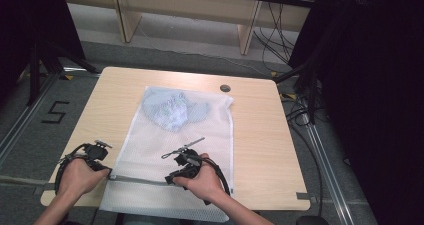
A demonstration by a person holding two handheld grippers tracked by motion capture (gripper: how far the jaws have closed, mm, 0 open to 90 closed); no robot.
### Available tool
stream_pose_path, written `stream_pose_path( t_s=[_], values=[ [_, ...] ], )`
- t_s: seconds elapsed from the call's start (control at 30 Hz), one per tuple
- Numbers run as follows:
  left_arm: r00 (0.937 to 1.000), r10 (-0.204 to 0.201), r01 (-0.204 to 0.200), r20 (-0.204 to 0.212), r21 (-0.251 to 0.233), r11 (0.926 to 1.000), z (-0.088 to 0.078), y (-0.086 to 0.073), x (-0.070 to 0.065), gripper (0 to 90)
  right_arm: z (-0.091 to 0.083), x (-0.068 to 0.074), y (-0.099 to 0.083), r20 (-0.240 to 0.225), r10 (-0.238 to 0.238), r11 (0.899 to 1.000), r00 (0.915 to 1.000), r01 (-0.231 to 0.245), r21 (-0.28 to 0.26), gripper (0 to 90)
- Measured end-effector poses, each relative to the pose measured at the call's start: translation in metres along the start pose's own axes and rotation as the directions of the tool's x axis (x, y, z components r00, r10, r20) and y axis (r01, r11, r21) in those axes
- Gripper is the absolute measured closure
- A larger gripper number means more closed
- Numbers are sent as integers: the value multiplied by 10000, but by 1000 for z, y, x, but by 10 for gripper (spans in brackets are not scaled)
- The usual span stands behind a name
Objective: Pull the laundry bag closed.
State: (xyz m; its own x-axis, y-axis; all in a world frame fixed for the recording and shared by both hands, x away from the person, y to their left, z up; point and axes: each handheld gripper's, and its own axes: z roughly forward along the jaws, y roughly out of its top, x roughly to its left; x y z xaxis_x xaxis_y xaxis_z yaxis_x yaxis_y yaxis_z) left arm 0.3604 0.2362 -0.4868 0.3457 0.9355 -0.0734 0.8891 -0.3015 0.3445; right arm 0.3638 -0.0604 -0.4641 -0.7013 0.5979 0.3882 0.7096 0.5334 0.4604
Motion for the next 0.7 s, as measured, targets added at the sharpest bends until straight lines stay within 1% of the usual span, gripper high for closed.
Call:
stream_pose_path(
  t_s=[0.03, 0.07, 0.1, 0.13, 0.17, 0.2, 0.27, 0.3, 0.33, 0.37, 0.4, 0.43, 0.47, 0.5, 0.53, 0.6, 0.63, 0.67, 0.7],
  values=[
    [10000, -17, 17, 2, -36, 10000, 0, 0, 0, 893, 2, 1, 2, 147, 37, 10000, 9999, -38, 79, 732],
    [10000, -19, 19, 4, -27, 10000, 0, -1, -1, 893, 5, 2, 5, 55, -145, 9999, 9999, 145, 31, 731],
    [10000, -3, 3, -5, 3, 10000, 0, -1, -1, 892, 6, 4, 7, -127, -75, 9998, 9999, 78, 194, 731],
    [10000, 2, -2, -12, -9, 10000, -1, -1, -1, 893, 8, 5, 9, -152, -39, 9998, 9999, 42, 207, 731],
    [10000, -3, 3, 17, -65, 10000, -1, -1, -1, 892, 10, 6, 11, -196, -172, 9997, 9997, 175, 153, 731],
    [10000, 78, -78, 5, -172, 9998, -2, 0, -2, 892, 12, 7, 12, -187, -196, 9997, 9996, 199, 152, 731],
    [10000, 48, -46, 60, -247, 9997, -4, 0, -5, 892, 14, 10, 14, -340, -173, 9997, 9993, 178, 153, 731],
    [9999, 127, -123, 94, -354, 9993, -4, 1, -6, 892, 17, 10, 14, -391, -246, 9996, 9989, 250, 97, 731],
    [9998, 189, -186, 109, -311, 9993, -5, 2, -6, 892, 18, 12, 14, -367, -131, 9995, 9992, 140, 269, 731],
    [9996, 240, -234, 171, -329, 9992, -4, 2, -6, 892, 19, 12, 14, -357, -277, 9991, 9990, 288, 314, 731],
    [9990, 344, -333, 288, -373, 9987, -3, 3, -6, 892, 20, 12, 14, -298, -316, 9990, 9991, 326, 320, 730],
    [9996, 200, -192, 218, -364, 9992, -3, 3, -7, 892, 21, 13, 15, -364, -283, 9990, 9989, 296, 348, 730],
    [9996, 178, -173, 211, -254, 9995, -3, 4, -8, 892, 22, 14, 15, -414, -318, 9991, 9986, 329, 280, 730],
    [9992, 331, -325, 225, -272, 9991, -1, 4, -7, 893, 23, 14, 16, -445, -245, 9991, 9987, 260, 335, 730],
    [9992, 336, -332, 238, -180, 9993, 0, 4, -7, 893, 24, 15, 16, -431, -248, 9990, 9988, 264, 369, 730],
    [9992, 225, -220, 327, -154, 9996, 2, 4, -7, 894, 27, 17, 18, -472, -254, 9990, 9986, 271, 355, 730],
    [9992, 205, -201, 333, -138, 9997, 2, 4, -7, 895, 29, 18, 19, -496, -343, 9987, 9982, 361, 360, 730],
    [9992, 229, -225, 338, -136, 9997, 2, 5, -6, 895, 30, 19, 20, -529, -284, 9990, 9982, 302, 340, 730],
    [9991, 259, -254, 330, -138, 9996, 2, 5, -6, 895, 31, 20, 21, -561, -330, 9989, 9979, 348, 309, 730]
  ],
)
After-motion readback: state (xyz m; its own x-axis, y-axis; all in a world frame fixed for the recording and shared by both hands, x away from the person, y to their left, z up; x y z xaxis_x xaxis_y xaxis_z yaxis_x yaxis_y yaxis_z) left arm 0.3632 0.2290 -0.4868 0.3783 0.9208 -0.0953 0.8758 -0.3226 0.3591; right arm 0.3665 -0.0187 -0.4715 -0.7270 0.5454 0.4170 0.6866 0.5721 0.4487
